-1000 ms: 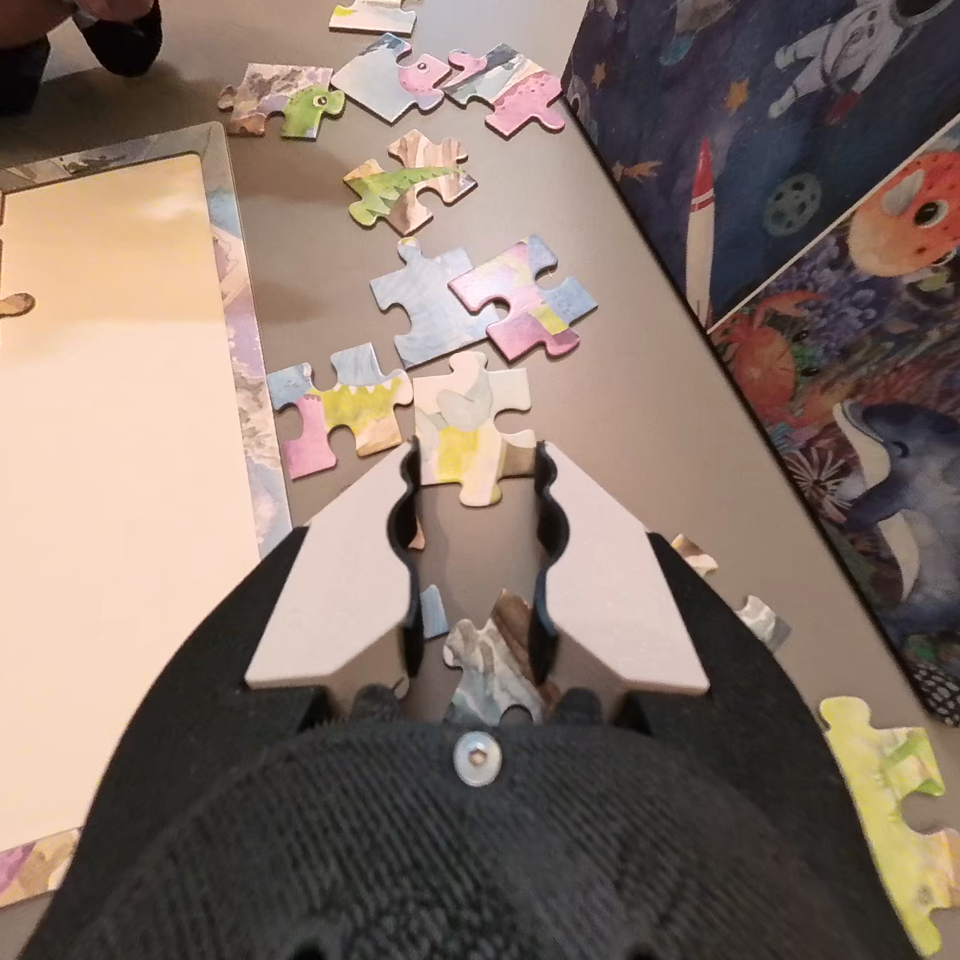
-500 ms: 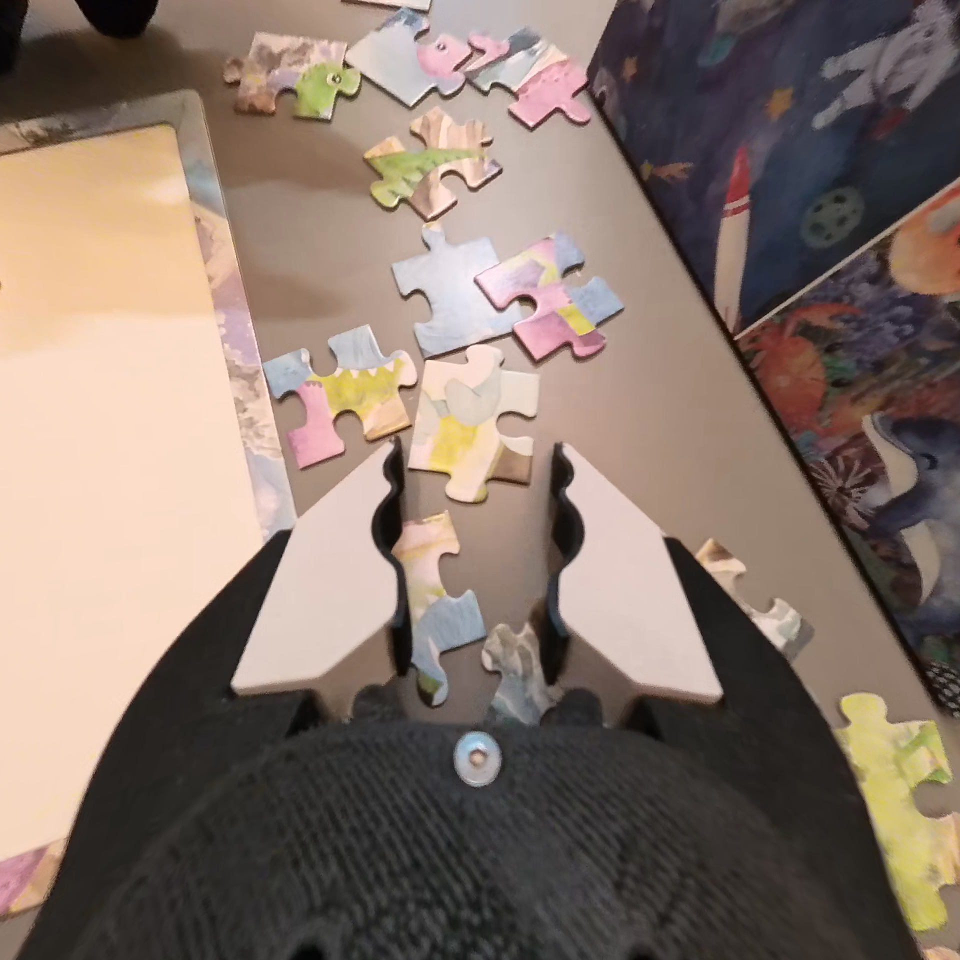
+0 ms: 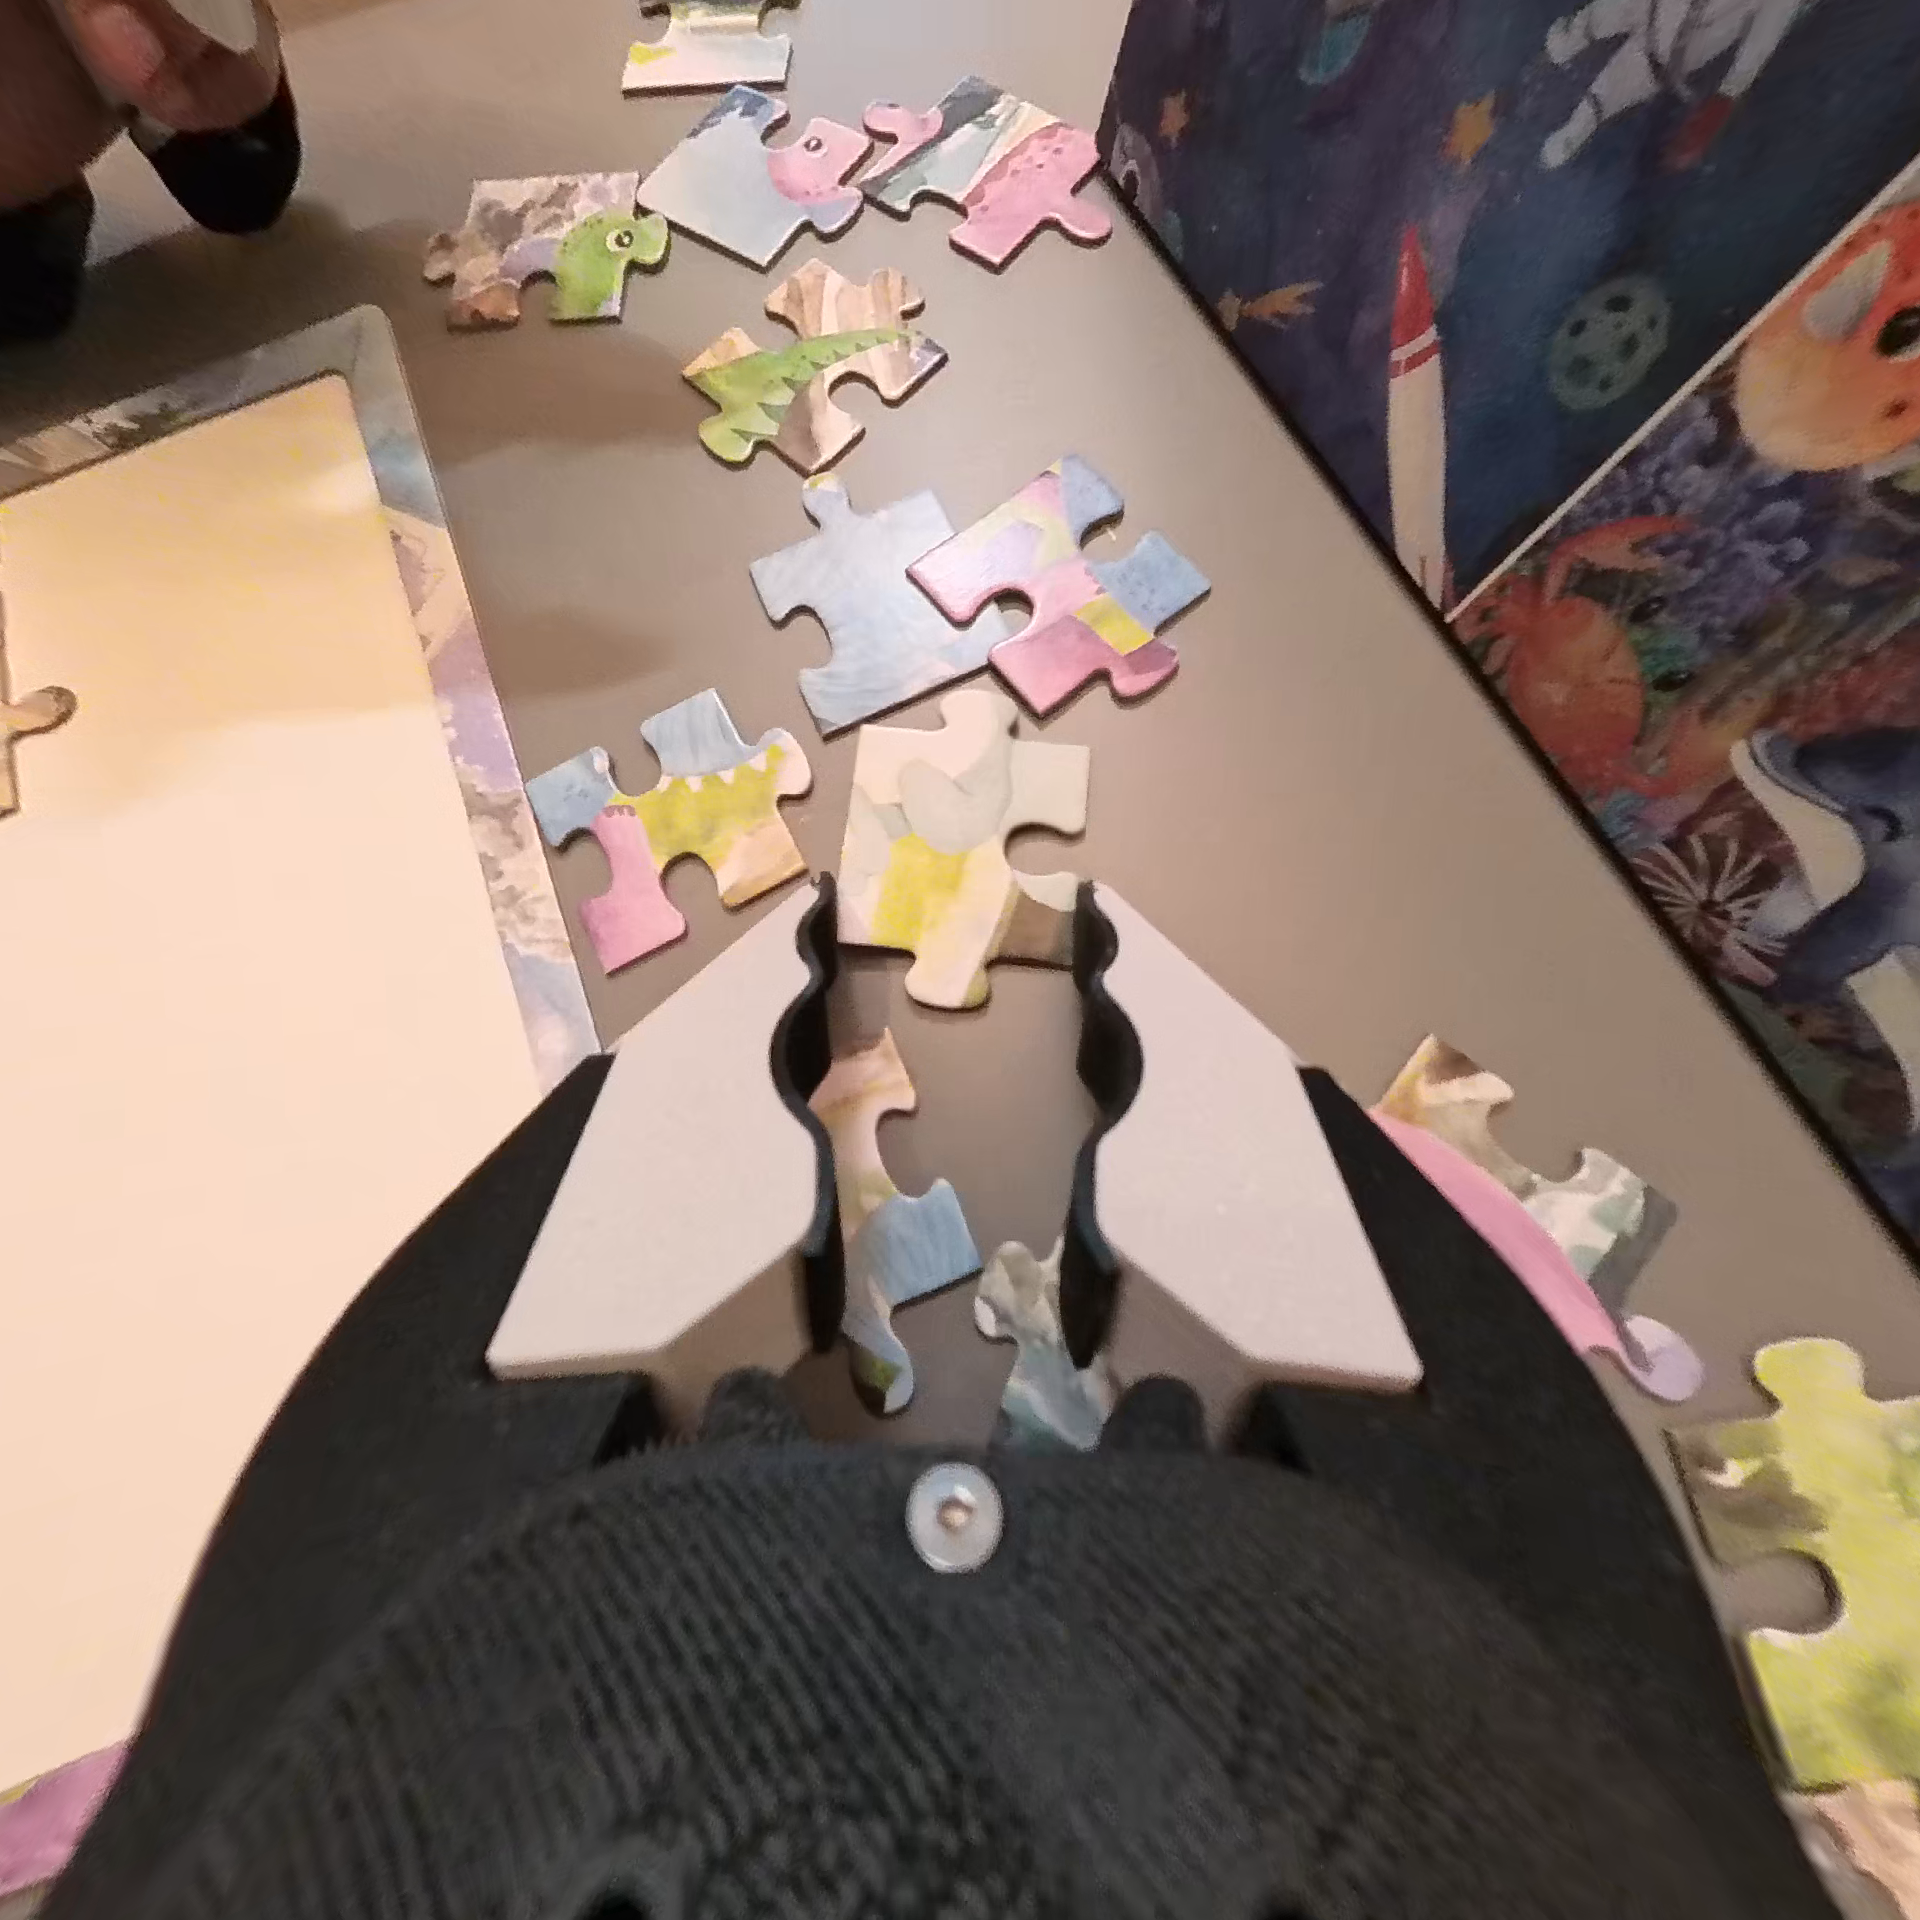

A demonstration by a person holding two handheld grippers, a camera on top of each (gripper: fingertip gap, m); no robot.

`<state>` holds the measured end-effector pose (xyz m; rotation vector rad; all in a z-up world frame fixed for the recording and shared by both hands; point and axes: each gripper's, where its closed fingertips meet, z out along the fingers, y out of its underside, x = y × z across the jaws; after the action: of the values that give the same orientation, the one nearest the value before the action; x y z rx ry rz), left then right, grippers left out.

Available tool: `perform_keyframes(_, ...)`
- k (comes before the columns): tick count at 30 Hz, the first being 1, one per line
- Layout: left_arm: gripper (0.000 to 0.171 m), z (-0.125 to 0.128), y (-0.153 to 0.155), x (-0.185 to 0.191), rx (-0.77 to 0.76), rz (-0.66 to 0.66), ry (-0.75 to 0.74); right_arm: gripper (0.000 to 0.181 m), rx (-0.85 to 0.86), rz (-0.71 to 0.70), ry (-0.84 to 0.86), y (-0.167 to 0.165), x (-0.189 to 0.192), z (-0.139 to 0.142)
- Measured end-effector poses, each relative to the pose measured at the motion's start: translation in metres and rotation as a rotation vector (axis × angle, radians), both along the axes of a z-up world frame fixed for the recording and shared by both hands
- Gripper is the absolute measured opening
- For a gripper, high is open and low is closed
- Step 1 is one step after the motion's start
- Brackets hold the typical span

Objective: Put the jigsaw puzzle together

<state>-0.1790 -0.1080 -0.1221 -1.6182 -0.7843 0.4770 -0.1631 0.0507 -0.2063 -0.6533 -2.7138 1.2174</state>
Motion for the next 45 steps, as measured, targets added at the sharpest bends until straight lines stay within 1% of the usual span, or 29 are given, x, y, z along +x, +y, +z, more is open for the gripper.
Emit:
perform_keyframes(4,0.059,0.0,0.001,0.0,0.0,-0.003,-0.002,0.044,-0.065,-0.007,-0.037,0.0,0.0,0.005)
perform_keyframes(8,0.059,0.0,0.001,0.0,-0.001,-0.003,0.0,0.044,-0.159,0.014,-0.069,-0.006,0.007,0.02)
perform_keyframes(11,0.059,0.0,0.001,0.0,0.0,-0.004,-0.002,0.044,-0.189,0.054,-0.057,-0.017,0.02,0.036)
perform_keyframes(13,0.059,-0.001,0.001,0.0,-0.002,-0.004,-0.003,0.044,-0.178,0.091,-0.03,-0.029,0.035,0.045)
perform_keyframes(17,0.058,0.0,0.001,0.001,0.0,-0.006,-0.003,0.044,-0.154,0.202,0.016,-0.061,0.085,0.057)
perform_keyframes(20,0.058,0.001,0.002,0.002,0.002,-0.012,-0.003,0.044,-0.152,0.304,0.015,-0.086,0.136,0.058)
perform_keyframes(24,0.058,-0.001,0.005,0.003,-0.013,-0.018,-0.001,0.044,-0.05,0.407,0.057,-0.112,0.201,0.039)
perform_keyframes(26,0.058,-0.001,0.006,0.003,-0.018,-0.018,0.002,0.044,-0.005,0.43,0.089,-0.122,0.224,0.029)
perform_keyframes(29,0.057,-0.001,0.007,0.004,-0.013,-0.026,0.008,0.044,0.015,0.444,0.077,-0.131,0.246,0.014)
perform_keyframes(30,0.057,-0.001,0.007,0.004,-0.008,-0.028,0.01,0.044,0.022,0.452,0.075,-0.132,0.25,0.009)
perform_keyframes(32,0.057,-0.001,0.008,0.005,-0.007,-0.032,0.008,0.044,0.061,0.455,0.125,-0.131,0.252,0.003)
perform_keyframes(34,0.057,-0.002,0.009,0.005,-0.009,-0.034,0.006,0.044,0.084,0.461,0.169,-0.13,0.251,0.003)
perform_keyframes(45,0.057,-0.007,0.009,0.003,-0.016,-0.039,-0.013,0.045,0.059,0.468,0.125,-0.123,0.249,0.001)
